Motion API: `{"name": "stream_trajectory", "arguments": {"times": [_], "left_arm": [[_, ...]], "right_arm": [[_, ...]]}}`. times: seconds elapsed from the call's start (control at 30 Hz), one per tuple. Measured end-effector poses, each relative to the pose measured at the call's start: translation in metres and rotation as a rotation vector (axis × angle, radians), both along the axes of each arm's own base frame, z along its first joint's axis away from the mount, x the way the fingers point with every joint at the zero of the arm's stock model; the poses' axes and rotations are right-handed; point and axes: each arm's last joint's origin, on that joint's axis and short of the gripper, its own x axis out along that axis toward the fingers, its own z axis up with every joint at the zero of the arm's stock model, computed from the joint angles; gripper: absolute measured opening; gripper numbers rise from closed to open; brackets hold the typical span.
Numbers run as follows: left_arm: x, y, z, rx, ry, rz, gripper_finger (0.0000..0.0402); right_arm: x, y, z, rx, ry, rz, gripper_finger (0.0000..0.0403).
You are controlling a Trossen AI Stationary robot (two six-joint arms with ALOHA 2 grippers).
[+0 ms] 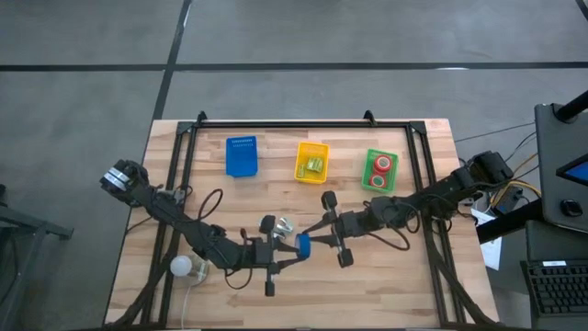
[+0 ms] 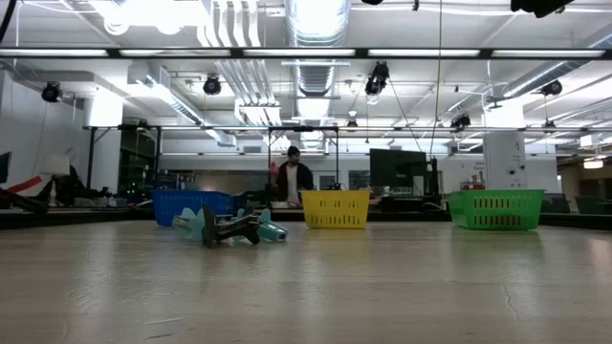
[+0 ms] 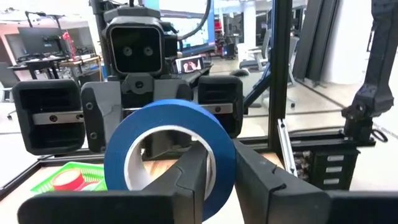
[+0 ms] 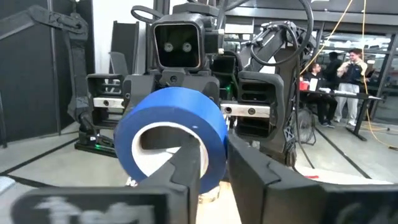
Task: Pick and place Stapler, Stapler remover, tape
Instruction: Put the blue tape into the green bin
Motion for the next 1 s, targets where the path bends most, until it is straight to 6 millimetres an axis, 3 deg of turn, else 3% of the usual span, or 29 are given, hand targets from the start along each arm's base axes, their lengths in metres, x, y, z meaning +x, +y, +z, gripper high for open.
{"name": "stream_trajectory", "arguments": {"times": [0.17, 0.53, 1.0], "left_arm": [[0.0, 0.0, -0.003, 0.017, 0.023, -0.005, 0.0075], [0.0, 0.0, -0.005, 0.013, 0.045, -0.001, 0.0095], [-0.008, 0.003, -0.005, 0.054, 0.127, 0.05, 0.0237]], "right_arm": [[0.0, 0.0, -0.001, -0.004, 0.008, -0.002, 0.0036], [0.0, 0.0, -0.003, -0.006, 0.041, 0.002, 0.0038], [-0.01, -0.004, 0.002, 0.008, 0.144, -0.004, 0.0038]]}}
